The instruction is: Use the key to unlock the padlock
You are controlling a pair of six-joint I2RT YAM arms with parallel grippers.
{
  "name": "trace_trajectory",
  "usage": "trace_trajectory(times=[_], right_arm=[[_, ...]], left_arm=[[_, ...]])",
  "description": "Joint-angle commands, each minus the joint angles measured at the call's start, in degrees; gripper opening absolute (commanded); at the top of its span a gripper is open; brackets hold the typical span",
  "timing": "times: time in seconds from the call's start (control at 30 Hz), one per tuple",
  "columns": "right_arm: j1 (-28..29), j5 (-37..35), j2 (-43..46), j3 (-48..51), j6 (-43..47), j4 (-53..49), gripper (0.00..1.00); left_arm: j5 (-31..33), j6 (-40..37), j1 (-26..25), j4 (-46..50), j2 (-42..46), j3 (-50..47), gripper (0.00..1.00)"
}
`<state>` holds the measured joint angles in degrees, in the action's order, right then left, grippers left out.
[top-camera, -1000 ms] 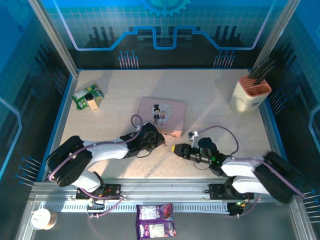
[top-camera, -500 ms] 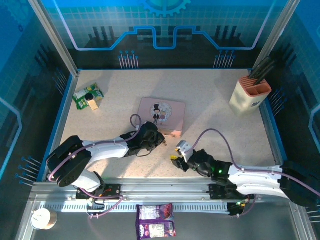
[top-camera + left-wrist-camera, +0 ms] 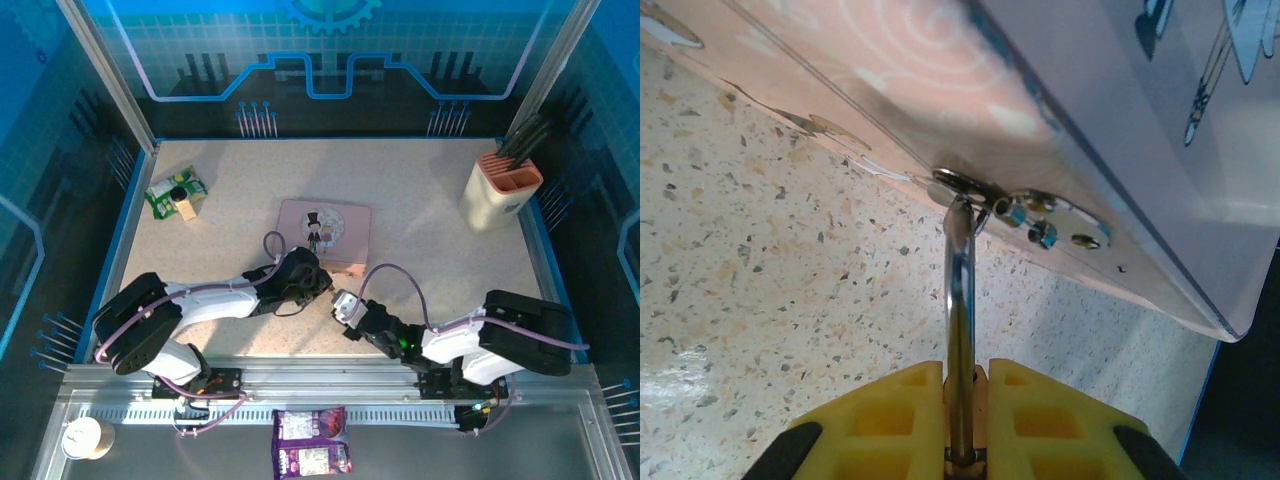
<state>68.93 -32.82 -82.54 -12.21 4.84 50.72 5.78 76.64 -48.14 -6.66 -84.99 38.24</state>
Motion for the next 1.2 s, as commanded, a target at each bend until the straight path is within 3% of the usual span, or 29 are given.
trace_trajectory(times=[0.0,0.9,1.17], right_arm=[[0.93,-3.86,-2.49,-1.54,1.95,8.51,0.24],[1.65,-11.29,-15.69,-2.36,3.94,23.24,0.17],[0.59,-8.55,-13.7,-2.3,-3.33,21.43,0.09]], left_arm=[[-0.59,0.54,-0.73,-1.43,2.55,2.52,0.07],[-0.43,1.85,-1.43,-2.68,3.59,0.98,0.07],[-0.18,2.21,-1.76,-3.97,3.87,0.49,0.07]])
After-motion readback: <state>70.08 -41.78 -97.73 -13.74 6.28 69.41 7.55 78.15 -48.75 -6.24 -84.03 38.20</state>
